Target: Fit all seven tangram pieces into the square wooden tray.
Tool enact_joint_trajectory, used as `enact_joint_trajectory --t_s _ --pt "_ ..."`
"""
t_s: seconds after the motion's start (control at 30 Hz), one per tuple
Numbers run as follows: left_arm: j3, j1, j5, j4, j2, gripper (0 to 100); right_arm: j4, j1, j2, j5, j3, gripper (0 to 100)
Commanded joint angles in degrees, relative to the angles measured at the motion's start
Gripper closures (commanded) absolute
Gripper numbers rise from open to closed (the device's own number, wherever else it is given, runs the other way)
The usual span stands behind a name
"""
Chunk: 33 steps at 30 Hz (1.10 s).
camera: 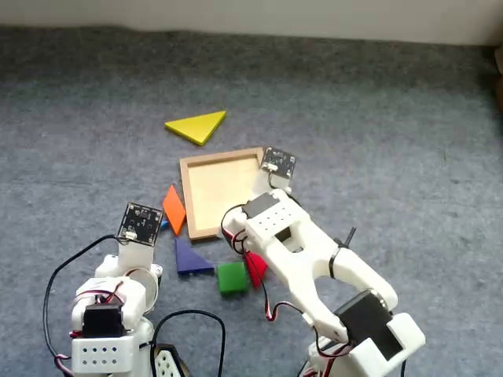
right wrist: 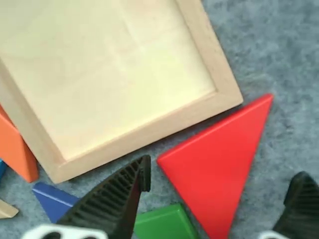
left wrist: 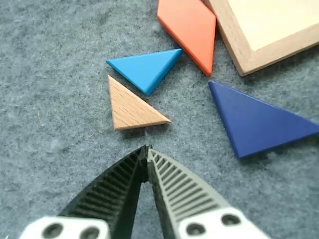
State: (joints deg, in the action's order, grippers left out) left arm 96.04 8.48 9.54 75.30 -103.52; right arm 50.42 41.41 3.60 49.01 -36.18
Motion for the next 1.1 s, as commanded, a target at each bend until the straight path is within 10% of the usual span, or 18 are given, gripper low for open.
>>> enact_joint_trajectory --t_s 0.0,1.07 --pt "1.1 -0.3 0.2 0.3 -0.3 99 -0.7 -0.9 -1.0 0.5 2.8 59.6" --pt "1.1 -0.3 0.2 0.3 -0.3 99 2.2 -1.3 -9.4 -2.0 6.4 69.9"
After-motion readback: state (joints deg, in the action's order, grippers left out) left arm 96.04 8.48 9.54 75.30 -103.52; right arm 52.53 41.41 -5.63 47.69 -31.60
